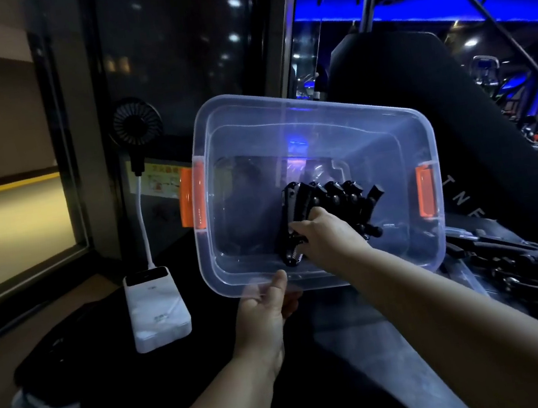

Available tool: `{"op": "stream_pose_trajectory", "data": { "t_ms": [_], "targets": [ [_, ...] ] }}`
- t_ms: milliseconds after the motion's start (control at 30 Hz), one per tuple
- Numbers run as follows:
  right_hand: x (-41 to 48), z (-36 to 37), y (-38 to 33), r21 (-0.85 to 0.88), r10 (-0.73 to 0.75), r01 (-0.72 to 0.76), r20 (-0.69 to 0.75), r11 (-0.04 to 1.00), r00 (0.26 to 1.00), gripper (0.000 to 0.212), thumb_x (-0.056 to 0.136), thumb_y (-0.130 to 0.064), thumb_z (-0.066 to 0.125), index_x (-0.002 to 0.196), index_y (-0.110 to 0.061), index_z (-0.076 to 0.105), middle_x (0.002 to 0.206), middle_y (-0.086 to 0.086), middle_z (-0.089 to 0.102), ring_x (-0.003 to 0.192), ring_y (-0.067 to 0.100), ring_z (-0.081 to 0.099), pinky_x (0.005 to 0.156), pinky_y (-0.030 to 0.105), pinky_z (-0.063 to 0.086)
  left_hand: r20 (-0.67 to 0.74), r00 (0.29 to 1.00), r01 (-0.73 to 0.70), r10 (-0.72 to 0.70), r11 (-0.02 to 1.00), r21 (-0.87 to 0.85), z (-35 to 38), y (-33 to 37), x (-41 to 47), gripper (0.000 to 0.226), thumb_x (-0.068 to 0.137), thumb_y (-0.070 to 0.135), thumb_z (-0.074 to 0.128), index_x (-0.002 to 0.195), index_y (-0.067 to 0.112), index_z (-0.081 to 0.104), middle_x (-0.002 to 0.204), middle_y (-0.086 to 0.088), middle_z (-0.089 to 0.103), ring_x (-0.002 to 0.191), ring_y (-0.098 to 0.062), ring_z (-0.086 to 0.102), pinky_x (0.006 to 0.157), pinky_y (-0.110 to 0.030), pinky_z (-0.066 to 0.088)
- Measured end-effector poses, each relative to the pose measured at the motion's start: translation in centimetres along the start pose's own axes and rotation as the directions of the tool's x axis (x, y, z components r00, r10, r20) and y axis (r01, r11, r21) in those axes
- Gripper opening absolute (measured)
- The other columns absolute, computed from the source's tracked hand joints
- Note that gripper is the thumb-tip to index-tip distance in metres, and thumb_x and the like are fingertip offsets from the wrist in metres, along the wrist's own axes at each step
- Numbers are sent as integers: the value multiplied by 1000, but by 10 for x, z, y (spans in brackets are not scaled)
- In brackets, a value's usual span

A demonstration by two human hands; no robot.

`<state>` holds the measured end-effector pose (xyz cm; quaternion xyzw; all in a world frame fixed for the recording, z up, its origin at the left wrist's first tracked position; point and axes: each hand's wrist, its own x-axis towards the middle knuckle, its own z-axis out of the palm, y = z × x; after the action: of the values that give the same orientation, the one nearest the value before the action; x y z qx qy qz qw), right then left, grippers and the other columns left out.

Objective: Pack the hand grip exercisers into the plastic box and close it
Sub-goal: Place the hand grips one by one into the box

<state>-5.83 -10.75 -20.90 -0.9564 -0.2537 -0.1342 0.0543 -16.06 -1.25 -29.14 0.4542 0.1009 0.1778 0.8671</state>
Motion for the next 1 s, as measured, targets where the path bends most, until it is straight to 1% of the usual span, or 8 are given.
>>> {"op": "stream_pose_trajectory", "data": {
  "t_ms": [133, 233, 333, 433, 500, 700, 833, 1000],
  "targets": [
    [19, 8, 0, -26, 19, -18, 22, 999, 1000, 39, 89, -29, 60, 127, -19, 56, 111, 6, 50, 105, 34, 57, 82, 37, 50, 29, 1000, -4, 3, 1000, 12, -1, -1, 0, 14, 91, 21, 58, 88, 8, 54, 86, -15, 68, 80, -21, 65, 70, -28, 49],
    [31, 15, 0, -7, 45, -45, 28, 999, 999, 35, 91, -33, 53, 123, -20, 57, 100, 0, 48, 104, 31, 58, 75, 30, 43, 40, 999, 0, -1, 1000, 19, -2, -1, 0, 17, 91, 23, 58, 92, 6, 55, 87, -14, 71, 82, -21, 67, 72, -29, 48],
    [39, 22, 0, 5, 62, -63, 37, 998, 997, 36, 91, -36, 52, 124, -22, 56, 96, -2, 47, 102, 29, 58, 73, 29, 41, 31, 1000, 7, -7, 1000, 8, -4, -3, 1, 17, 89, 23, 60, 90, 6, 55, 83, -12, 72, 83, -23, 67, 73, -30, 48],
    [43, 22, 0, -7, 49, -48, 50, 999, 998, 43, 91, -29, 59, 134, -28, 52, 110, 1, 51, 110, 28, 57, 84, 33, 48, 40, 999, 19, -19, 1000, -4, -5, -2, 2, 17, 89, 23, 61, 89, 7, 55, 80, -10, 72, 81, -21, 68, 71, -29, 48],
    [44, 21, -1, 4, 44, -44, 44, 999, 998, 50, 90, -25, 64, 138, -31, 49, 120, 1, 49, 113, 27, 55, 91, 33, 48, 40, 999, 26, -25, 1000, -14, -5, -2, 2, 17, 89, 23, 61, 90, 7, 55, 79, -9, 71, 79, -20, 68, 69, -27, 48],
    [53, 24, 3, 67, 100, -104, 66, 992, 993, 54, 86, -29, 69, 137, -31, 50, 125, -5, 52, 115, 21, 55, 82, 24, 39, 39, 999, 18, -17, 1000, -11, -6, -3, 2, 21, 85, 27, 63, 88, 8, 55, 77, -7, 71, 79, -20, 67, 70, -29, 48],
    [58, 26, 4, 139, 192, -200, 72, 970, 979, 50, 84, -31, 69, 131, -31, 54, 122, -5, 56, 111, 21, 56, 77, 25, 38, 48, 999, 5, -5, 1000, 5, -7, -4, 3, 25, 80, 32, 64, 86, 9, 55, 79, -7, 71, 83, -22, 67, 73, -30, 48],
    [55, 23, 1, 47, 151, -154, 71, 987, 986, 54, 85, -28, 69, 133, -41, 50, 126, -2, 48, 114, 25, 54, 84, 29, 43, 47, 999, 4, -4, 1000, 6, -7, -4, 3, 20, 85, 26, 62, 86, 8, 55, 78, -7, 71, 81, -21, 67, 72, -30, 48]
  ]
}}
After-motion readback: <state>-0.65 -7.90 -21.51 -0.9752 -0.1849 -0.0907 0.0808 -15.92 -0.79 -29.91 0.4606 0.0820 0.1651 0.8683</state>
